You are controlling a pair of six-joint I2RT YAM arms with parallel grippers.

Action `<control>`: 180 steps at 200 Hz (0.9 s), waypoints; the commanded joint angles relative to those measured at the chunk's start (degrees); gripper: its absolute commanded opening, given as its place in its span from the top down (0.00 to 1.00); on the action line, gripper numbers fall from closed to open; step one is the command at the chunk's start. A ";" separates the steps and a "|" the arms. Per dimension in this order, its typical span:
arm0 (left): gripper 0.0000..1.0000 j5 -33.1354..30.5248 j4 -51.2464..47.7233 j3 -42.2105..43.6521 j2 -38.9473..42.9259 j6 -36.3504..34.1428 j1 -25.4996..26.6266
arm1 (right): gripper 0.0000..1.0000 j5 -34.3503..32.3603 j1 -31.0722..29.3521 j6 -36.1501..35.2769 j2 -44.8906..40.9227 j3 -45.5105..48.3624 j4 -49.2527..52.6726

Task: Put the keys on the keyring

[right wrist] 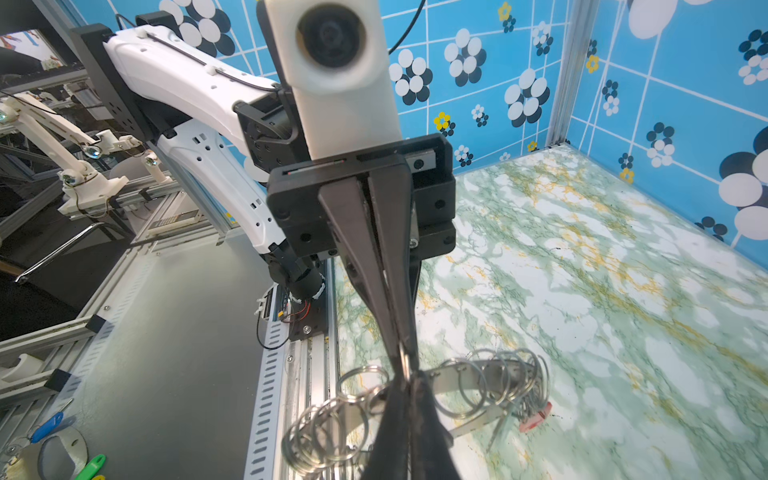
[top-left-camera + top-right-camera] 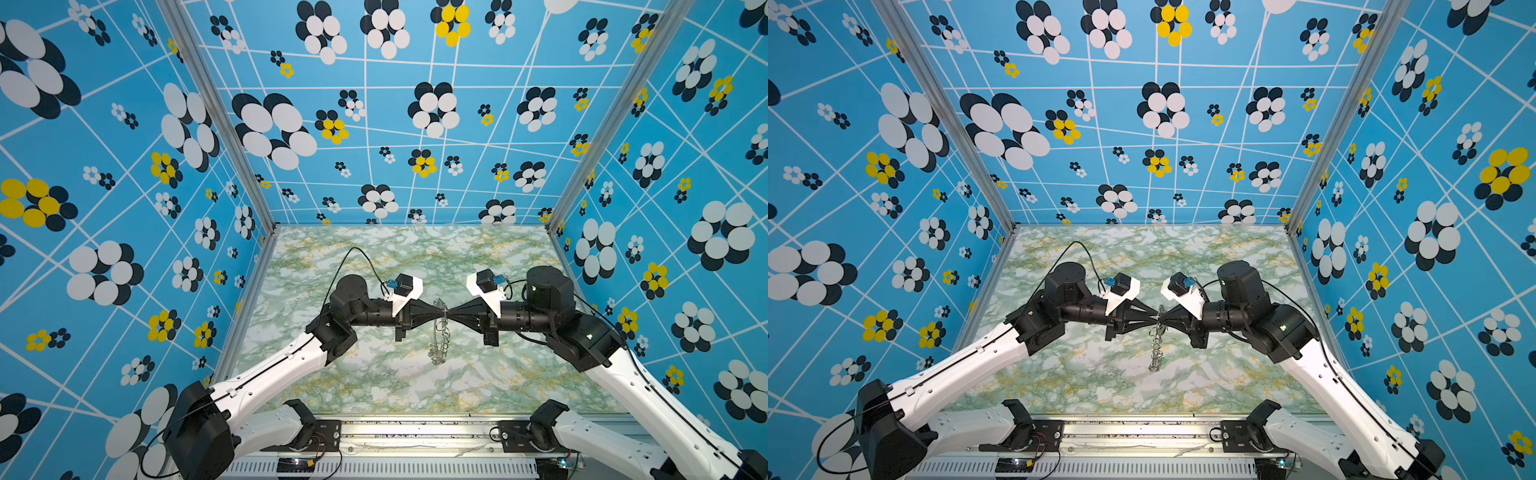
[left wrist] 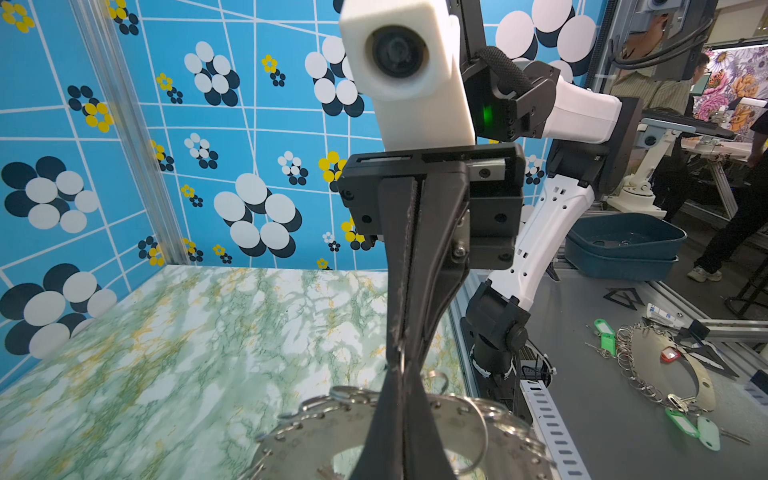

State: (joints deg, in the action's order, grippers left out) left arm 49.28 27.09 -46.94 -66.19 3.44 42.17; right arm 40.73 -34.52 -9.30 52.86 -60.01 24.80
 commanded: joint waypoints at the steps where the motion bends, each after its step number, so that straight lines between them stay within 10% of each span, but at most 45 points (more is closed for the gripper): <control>1: 1.00 -1.04 0.43 -1.66 0.56 -1.25 0.21 | 1.00 -0.54 -0.72 -1.77 0.01 -2.64 4.17; 180: 0.68 -1.40 -14.46 -6.88 -0.31 -6.61 1.50 | 1.00 -3.18 -1.78 -5.45 2.16 -7.22 10.53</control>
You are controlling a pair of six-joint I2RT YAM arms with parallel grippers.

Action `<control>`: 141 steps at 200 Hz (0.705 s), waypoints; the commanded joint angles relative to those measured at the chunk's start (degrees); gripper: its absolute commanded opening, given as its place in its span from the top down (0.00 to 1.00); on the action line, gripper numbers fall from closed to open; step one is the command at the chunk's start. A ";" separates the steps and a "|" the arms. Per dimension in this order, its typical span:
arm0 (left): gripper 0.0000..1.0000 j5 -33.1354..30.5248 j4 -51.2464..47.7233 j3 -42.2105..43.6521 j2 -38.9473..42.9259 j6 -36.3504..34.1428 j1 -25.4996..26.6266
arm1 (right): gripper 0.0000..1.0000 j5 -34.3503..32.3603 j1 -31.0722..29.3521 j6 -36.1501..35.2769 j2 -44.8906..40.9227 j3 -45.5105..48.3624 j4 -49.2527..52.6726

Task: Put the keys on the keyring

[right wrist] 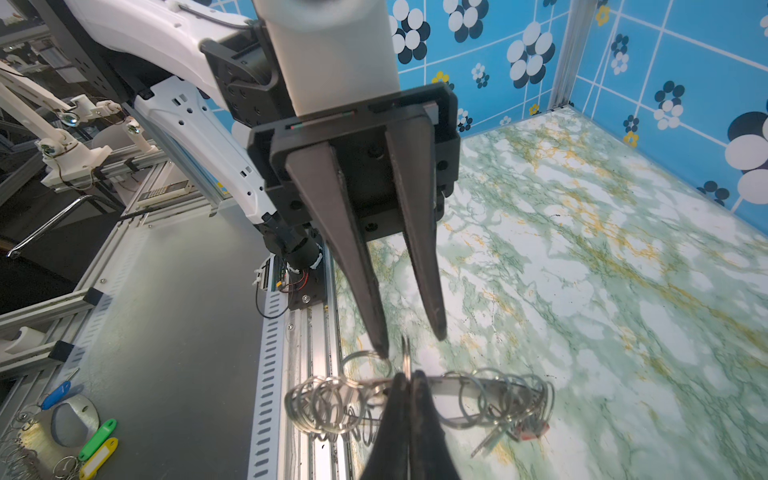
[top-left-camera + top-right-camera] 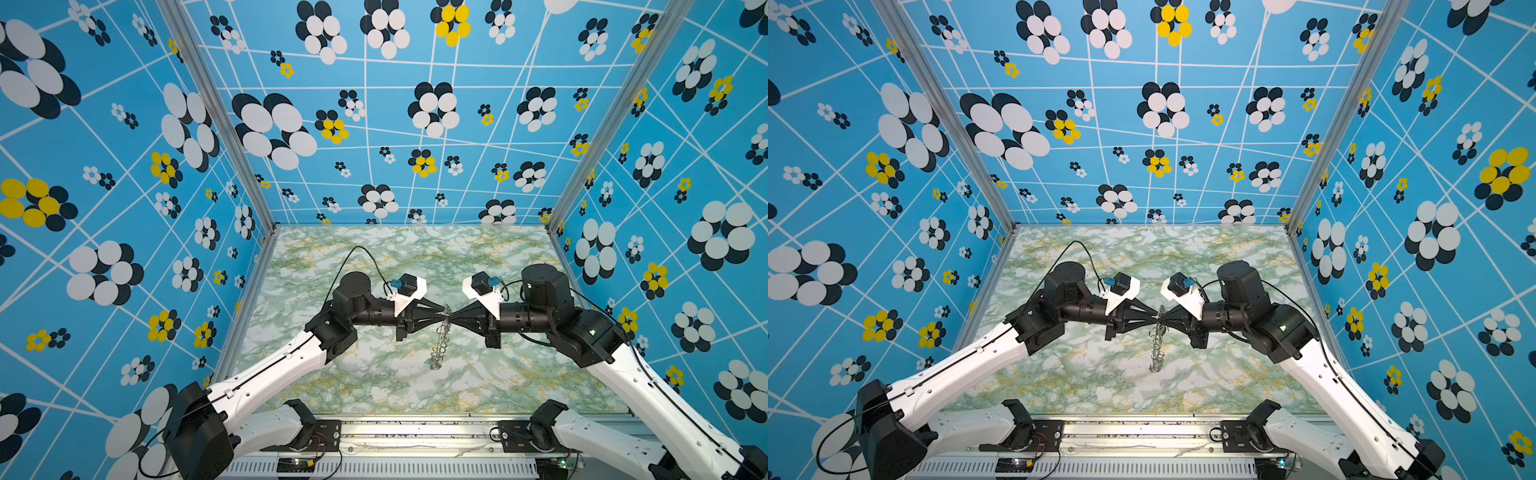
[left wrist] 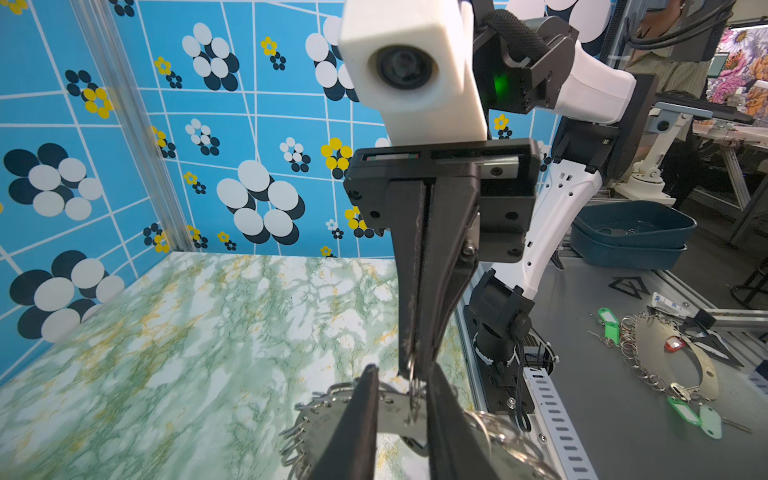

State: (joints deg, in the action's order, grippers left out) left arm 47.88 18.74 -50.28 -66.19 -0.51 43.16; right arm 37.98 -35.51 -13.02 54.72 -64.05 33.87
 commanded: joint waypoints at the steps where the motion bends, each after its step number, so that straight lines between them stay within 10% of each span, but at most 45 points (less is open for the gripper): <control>1: 0.68 -0.03 -6.40 -3.65 -0.33 -2.74 0.52 | 1.00 -0.44 -0.79 -1.79 0.30 -3.23 1.55; 141: 0.79 0.33 -17.91 -9.23 -2.23 -7.05 1.05 | 1.00 -0.91 -1.67 -4.00 1.62 -5.38 4.96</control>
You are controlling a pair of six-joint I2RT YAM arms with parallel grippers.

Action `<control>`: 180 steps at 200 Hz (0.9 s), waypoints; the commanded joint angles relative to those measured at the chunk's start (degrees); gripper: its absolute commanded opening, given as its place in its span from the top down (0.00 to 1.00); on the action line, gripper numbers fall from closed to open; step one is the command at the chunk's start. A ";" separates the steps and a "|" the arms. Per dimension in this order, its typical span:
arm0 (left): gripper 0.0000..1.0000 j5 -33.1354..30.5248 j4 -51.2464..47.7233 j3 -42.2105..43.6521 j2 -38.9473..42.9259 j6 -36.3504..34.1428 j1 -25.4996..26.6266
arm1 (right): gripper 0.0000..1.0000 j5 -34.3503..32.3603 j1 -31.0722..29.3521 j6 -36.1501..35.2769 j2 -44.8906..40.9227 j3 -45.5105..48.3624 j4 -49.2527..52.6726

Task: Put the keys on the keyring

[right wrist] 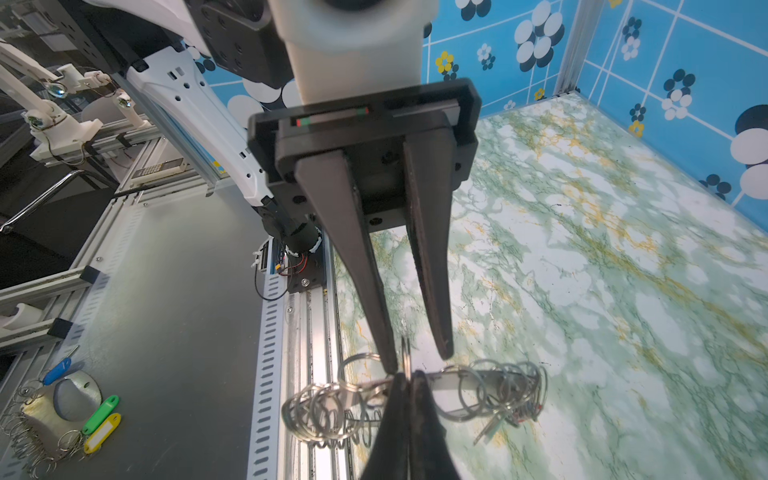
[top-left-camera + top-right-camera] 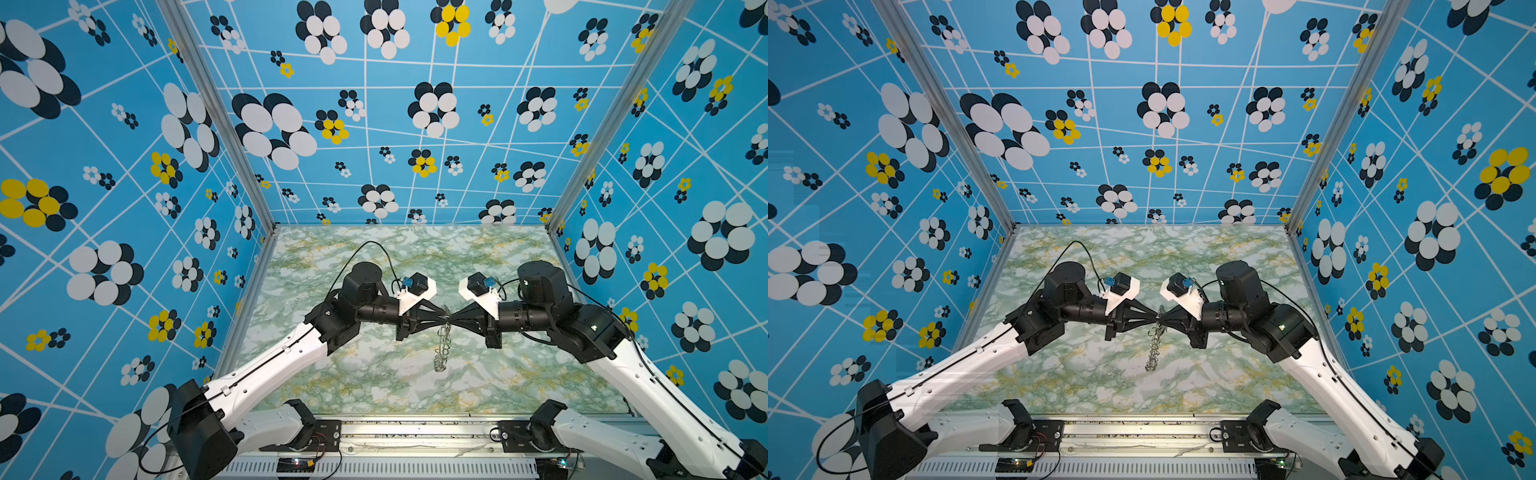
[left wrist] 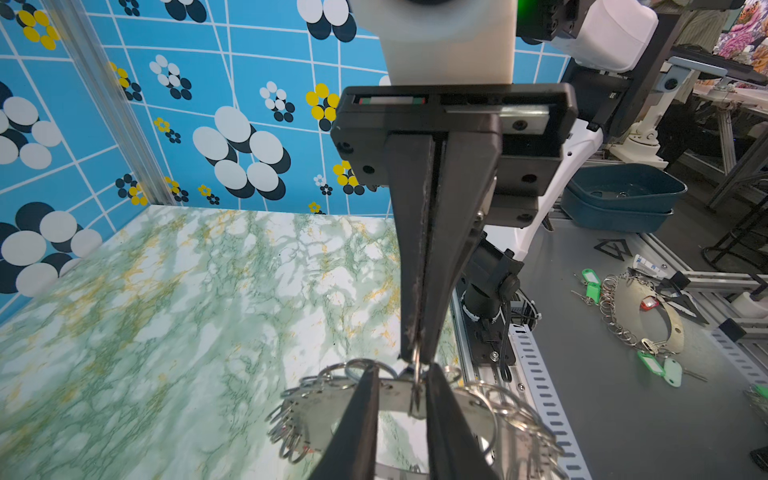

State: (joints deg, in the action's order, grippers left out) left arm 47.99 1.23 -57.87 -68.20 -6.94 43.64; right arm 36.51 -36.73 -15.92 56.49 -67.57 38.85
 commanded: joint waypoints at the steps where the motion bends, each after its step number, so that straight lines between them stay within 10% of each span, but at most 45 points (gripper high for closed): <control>1: 0.79 0.24 -0.38 -1.64 -0.24 -0.62 0.57 | 1.00 0.57 -0.45 -1.06 -0.11 -1.91 -0.01; 133: 1.00 0.42 2.34 -0.61 0.14 0.75 0.57 | 1.00 -1.07 -0.97 -0.80 0.00 -1.38 -0.50; 180: 1.00 -0.16 12.38 3.61 2.47 5.25 -0.54 | 0.67 -6.02 -0.81 0.31 -2.30 0.28 -1.05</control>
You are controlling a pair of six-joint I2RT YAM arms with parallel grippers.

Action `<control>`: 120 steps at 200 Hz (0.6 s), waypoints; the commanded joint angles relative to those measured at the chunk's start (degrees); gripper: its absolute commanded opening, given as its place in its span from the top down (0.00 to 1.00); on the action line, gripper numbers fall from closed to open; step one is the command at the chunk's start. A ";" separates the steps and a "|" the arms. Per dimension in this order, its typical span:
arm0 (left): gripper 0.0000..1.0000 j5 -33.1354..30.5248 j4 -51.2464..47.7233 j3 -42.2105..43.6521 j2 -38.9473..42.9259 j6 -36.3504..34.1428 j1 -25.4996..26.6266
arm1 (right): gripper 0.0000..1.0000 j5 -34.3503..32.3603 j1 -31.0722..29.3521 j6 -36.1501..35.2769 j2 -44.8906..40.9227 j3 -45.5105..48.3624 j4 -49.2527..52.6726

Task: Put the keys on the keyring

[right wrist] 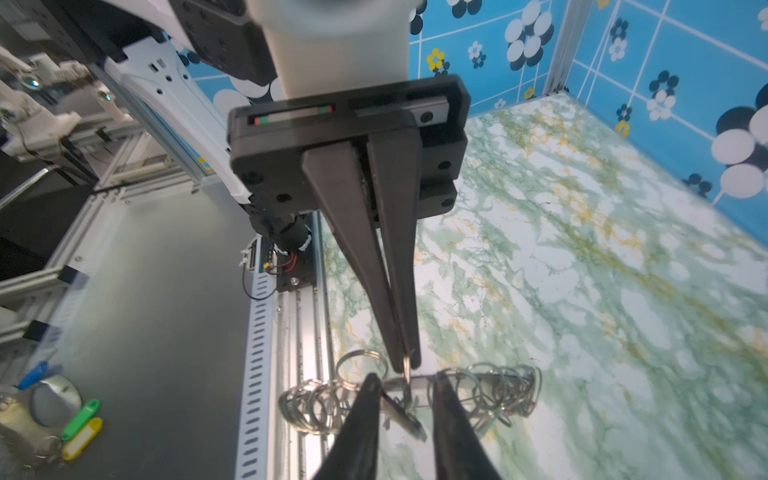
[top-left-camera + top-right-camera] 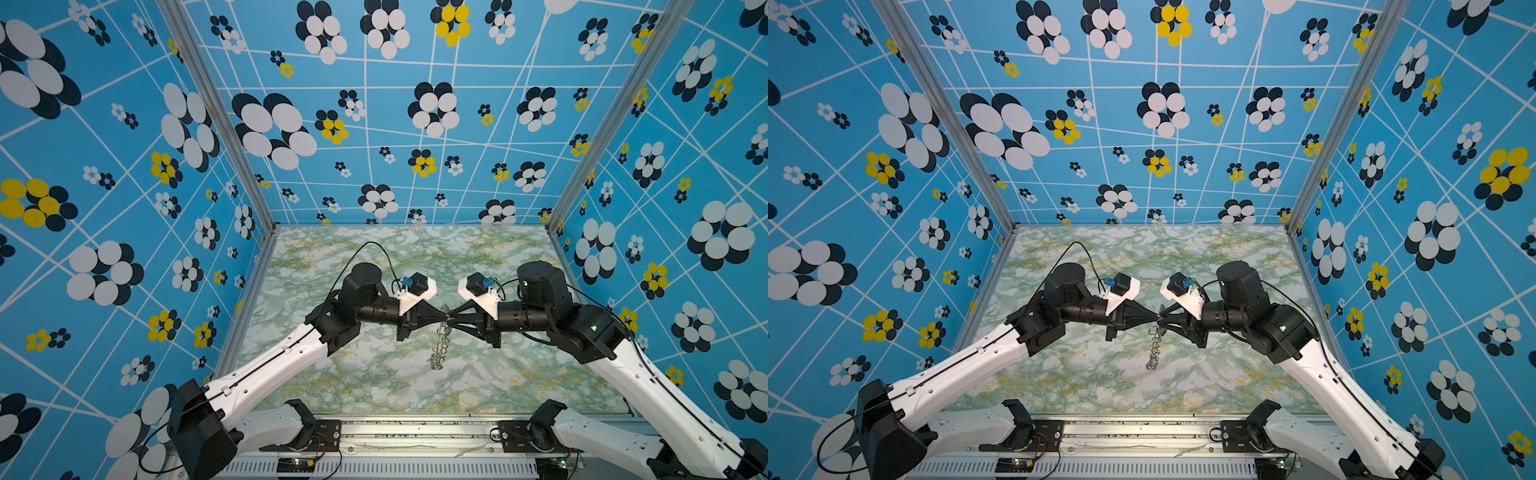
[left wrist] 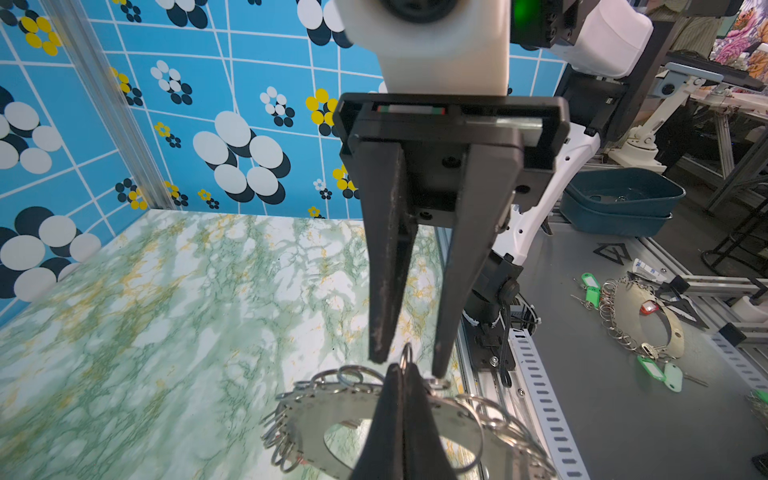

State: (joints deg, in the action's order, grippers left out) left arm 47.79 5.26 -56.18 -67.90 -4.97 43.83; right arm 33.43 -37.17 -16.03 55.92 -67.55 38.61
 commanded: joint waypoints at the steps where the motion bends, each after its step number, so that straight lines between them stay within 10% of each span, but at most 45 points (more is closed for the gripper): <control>1: 1.00 0.03 8.62 2.03 2.20 3.38 -0.75 | 0.66 -2.98 -0.37 0.49 -1.76 0.24 -0.86; 120: 1.00 2.15 21.34 5.78 2.59 9.67 -1.91 | 0.65 -0.13 0.95 3.83 -3.50 4.20 -6.53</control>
State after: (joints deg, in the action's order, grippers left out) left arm 48.45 21.28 -51.31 -66.92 2.59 42.50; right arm 31.83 -36.56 -13.04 53.04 -64.25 33.76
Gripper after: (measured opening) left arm 0.048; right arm 0.353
